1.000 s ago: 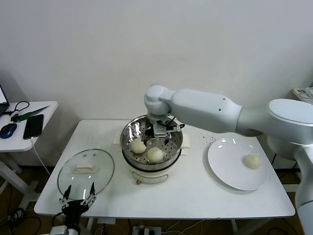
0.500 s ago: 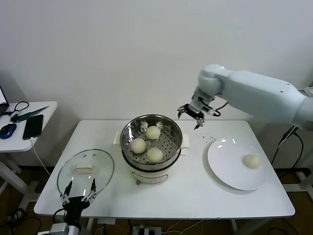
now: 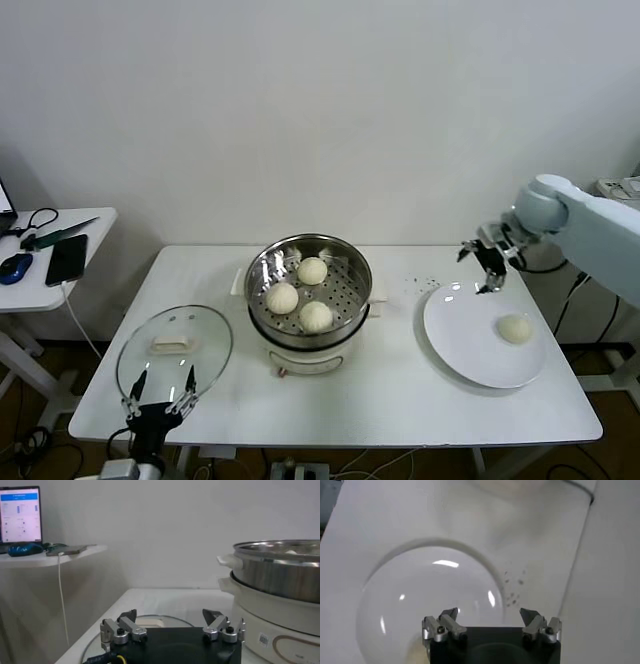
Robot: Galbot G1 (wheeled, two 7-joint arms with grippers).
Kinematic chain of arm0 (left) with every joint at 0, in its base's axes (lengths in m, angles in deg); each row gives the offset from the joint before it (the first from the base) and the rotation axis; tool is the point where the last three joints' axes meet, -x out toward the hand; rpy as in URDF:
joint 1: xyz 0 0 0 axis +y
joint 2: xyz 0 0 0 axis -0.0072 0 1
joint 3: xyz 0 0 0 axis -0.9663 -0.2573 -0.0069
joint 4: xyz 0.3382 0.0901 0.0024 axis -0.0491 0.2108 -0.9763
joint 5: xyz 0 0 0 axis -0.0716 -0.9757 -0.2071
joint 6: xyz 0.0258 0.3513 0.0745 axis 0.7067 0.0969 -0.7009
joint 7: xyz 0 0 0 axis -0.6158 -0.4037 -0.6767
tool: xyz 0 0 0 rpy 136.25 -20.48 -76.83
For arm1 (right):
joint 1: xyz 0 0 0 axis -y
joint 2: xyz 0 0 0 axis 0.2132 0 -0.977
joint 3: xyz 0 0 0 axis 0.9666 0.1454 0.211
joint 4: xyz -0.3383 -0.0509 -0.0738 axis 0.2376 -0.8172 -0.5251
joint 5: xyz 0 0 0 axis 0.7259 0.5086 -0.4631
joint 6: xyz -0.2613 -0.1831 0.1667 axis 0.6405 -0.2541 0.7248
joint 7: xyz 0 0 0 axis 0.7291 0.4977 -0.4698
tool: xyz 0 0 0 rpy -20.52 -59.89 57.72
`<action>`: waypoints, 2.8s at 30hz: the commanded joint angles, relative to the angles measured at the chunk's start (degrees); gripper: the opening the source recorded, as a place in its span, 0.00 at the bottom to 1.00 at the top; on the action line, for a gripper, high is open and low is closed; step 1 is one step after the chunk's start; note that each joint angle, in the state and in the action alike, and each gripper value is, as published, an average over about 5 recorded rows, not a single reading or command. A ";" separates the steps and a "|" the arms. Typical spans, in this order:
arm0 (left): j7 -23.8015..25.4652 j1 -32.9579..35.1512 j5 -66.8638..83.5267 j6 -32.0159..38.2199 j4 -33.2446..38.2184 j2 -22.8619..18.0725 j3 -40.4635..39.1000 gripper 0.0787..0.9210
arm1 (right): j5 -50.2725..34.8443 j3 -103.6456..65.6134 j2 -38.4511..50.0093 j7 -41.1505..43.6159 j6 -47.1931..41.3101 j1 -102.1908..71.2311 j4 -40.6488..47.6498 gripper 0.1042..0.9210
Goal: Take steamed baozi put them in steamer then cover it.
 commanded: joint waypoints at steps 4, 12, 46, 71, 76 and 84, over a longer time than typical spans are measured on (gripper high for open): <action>-0.04 0.63 -0.53 -0.01 0.13 -0.31 0.42 0.88 | 10.84 -19.60 2.90 0.40 -1.09 -19.67 9.73 0.88; -0.08 0.96 -0.76 0.17 -0.28 -0.58 0.40 0.88 | 12.43 -19.74 -0.53 0.60 -0.60 -20.28 14.55 0.88; -0.10 0.33 -1.09 0.40 -1.63 -0.93 0.47 0.88 | 18.67 -22.33 -11.22 1.31 4.19 -18.76 28.68 0.87; 0.02 1.24 -1.31 0.17 0.34 -0.69 -1.07 0.88 | -21.90 15.58 -13.35 1.33 -7.98 17.55 14.42 0.74; 0.31 1.04 -2.55 -0.48 -0.14 -0.37 -1.77 0.88 | -31.16 24.47 -20.11 0.95 -10.02 27.46 13.20 0.75; 1.75 0.91 -2.58 -1.31 -0.41 0.12 -2.66 0.88 | -42.32 30.13 -31.74 -1.10 -13.84 32.24 11.01 0.75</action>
